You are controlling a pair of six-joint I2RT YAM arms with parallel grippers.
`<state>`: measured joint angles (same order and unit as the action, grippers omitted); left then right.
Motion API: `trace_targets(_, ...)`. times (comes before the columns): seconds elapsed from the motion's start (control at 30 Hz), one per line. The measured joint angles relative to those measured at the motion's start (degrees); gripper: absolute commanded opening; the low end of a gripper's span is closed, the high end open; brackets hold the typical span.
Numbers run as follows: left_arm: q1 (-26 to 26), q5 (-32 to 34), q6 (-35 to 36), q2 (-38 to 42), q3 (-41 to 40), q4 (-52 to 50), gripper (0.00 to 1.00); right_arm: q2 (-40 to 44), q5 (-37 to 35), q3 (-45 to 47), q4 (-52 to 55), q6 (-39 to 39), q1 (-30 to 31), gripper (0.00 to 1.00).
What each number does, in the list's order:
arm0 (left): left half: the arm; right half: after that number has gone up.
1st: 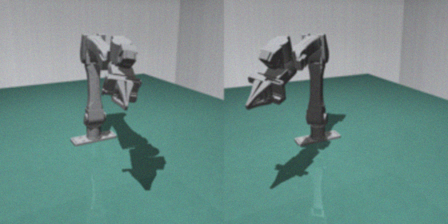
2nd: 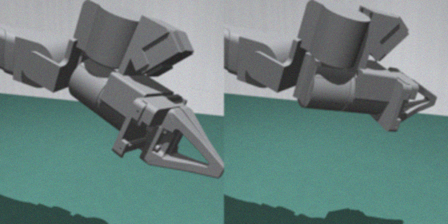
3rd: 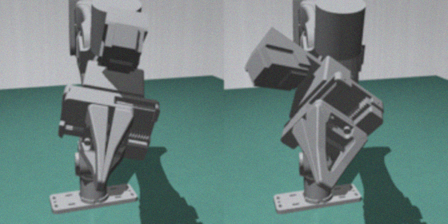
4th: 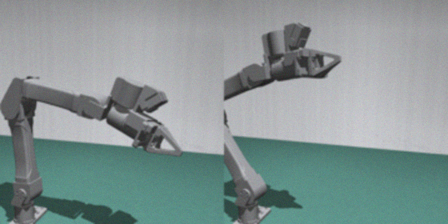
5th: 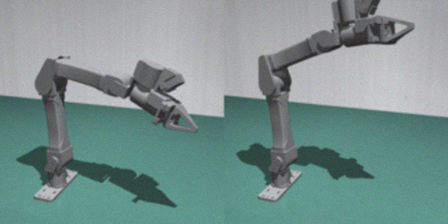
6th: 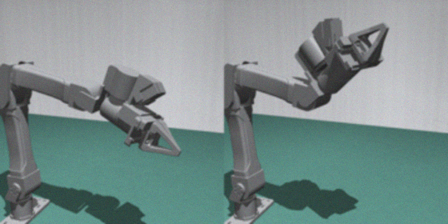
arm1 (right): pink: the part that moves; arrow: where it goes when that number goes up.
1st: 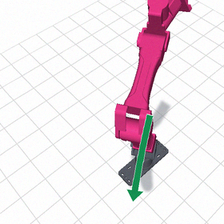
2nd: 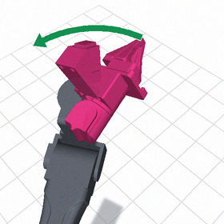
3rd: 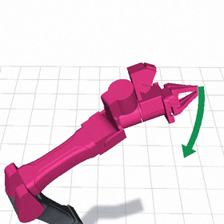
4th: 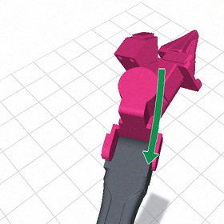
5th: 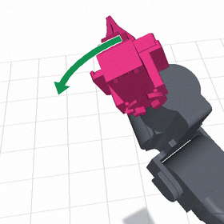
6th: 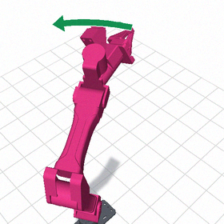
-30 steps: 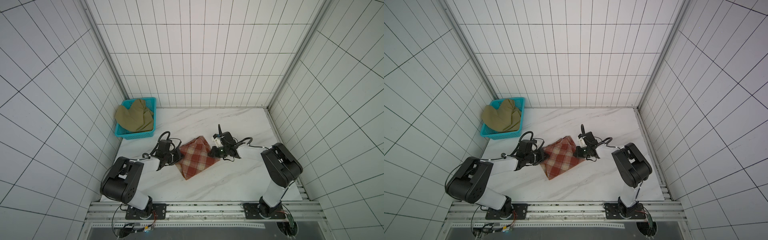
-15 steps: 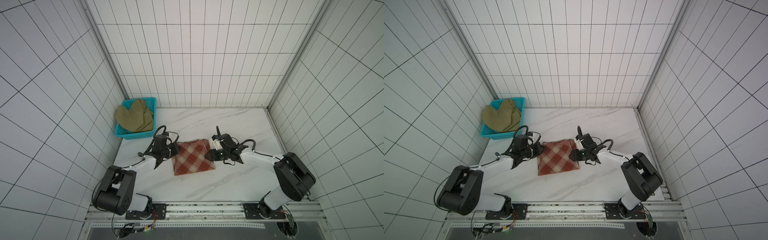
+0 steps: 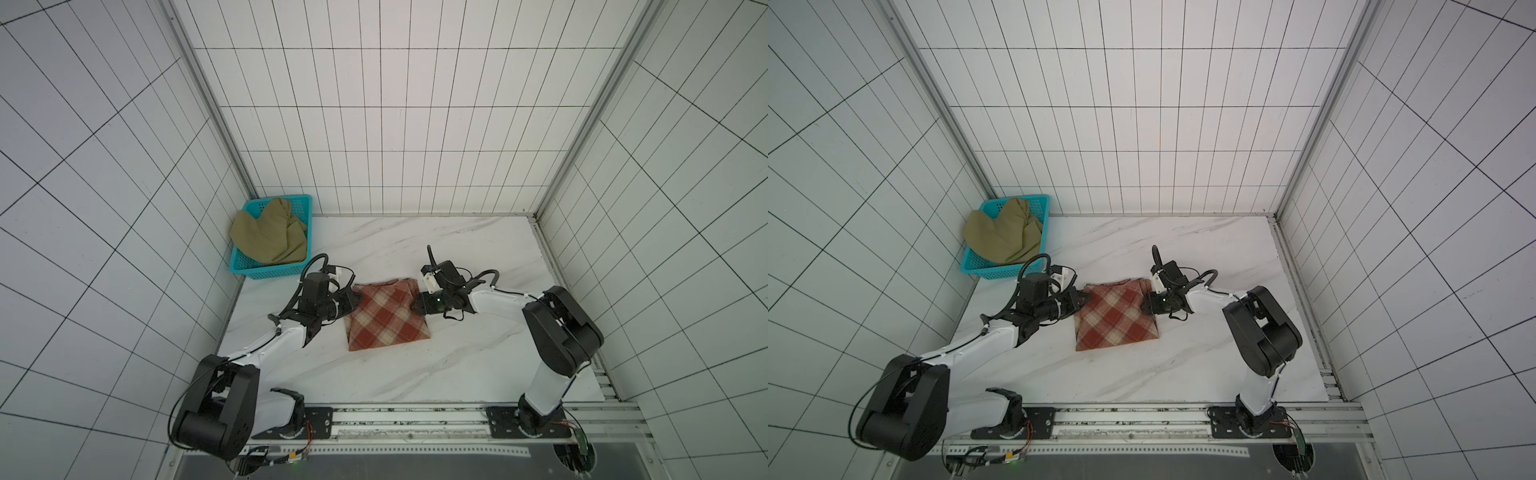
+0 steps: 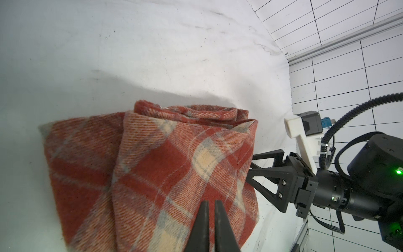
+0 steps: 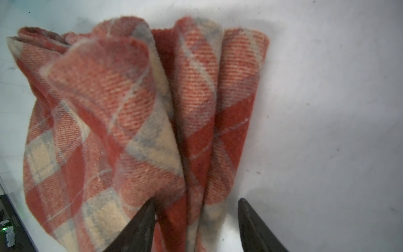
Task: Fold and stack skirts
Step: Rotate the skirt at the center of the table, then move the skirt to the top-right of the table.
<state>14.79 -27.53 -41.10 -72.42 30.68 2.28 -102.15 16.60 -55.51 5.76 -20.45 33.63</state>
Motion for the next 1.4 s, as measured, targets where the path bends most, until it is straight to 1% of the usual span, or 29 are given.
trace_targets(0.07, 0.0, -0.1, 0.0, -0.1, 0.0, 0.0, 0.09, -0.8, 0.2, -0.6, -0.2, 0.2, 0.0, 0.43)
trace_targets(0.1, 0.0, -0.2, 0.0, -0.1, 0.0, 0.0, 0.09, -1.1, 0.4, -0.7, -0.5, 0.3, 0.0, 0.42)
trace_targets(0.13, 0.0, -0.2, 0.0, -0.2, 0.0, 0.0, 0.09, -1.4, 0.5, -0.9, -0.5, 0.2, 0.0, 0.38)
trace_targets(0.17, 0.0, -0.2, 0.0, -0.4, 0.0, 0.0, 0.09, -1.6, 0.7, -1.0, -0.6, 0.2, 0.0, 0.32)
trace_targets(0.3, 0.0, -0.4, 0.0, -1.4, 0.0, 0.0, 0.08, -2.7, 1.3, -1.3, -0.9, 0.0, 0.0, 0.01)
trace_targets(0.47, 0.0, -0.6, 0.0, -2.6, 0.0, 0.0, 0.08, -2.9, 2.4, -1.4, -1.1, -1.0, -1.0, 0.0)
trace_targets(0.6, 0.0, -0.6, 0.0, -3.1, 0.0, 0.0, 0.08, -2.8, 3.9, -1.4, -1.1, -1.1, -4.1, 0.0)
trace_targets(0.73, 0.0, -0.9, 0.5, -4.1, 0.6, -0.6, 0.08, -2.4, 5.1, -1.5, -0.5, -0.1, -10.3, 0.0)
trace_targets(0.9, 0.0, -1.7, 1.8, -5.6, 2.6, -2.4, 0.08, -2.4, 6.4, -3.9, 3.6, 3.2, -19.8, 0.0)
trace_targets(1.0, 0.0, -2.2, 2.4, -5.7, 2.9, -3.4, 0.08, -2.6, 6.3, -5.8, 6.0, 5.4, -24.0, 0.0)
trace_targets(1.4, 0.0, -4.1, 3.5, -4.5, 2.9, -6.7, 0.08, -9.0, 5.3, -18.3, 16.6, 15.0, -37.9, 0.0)
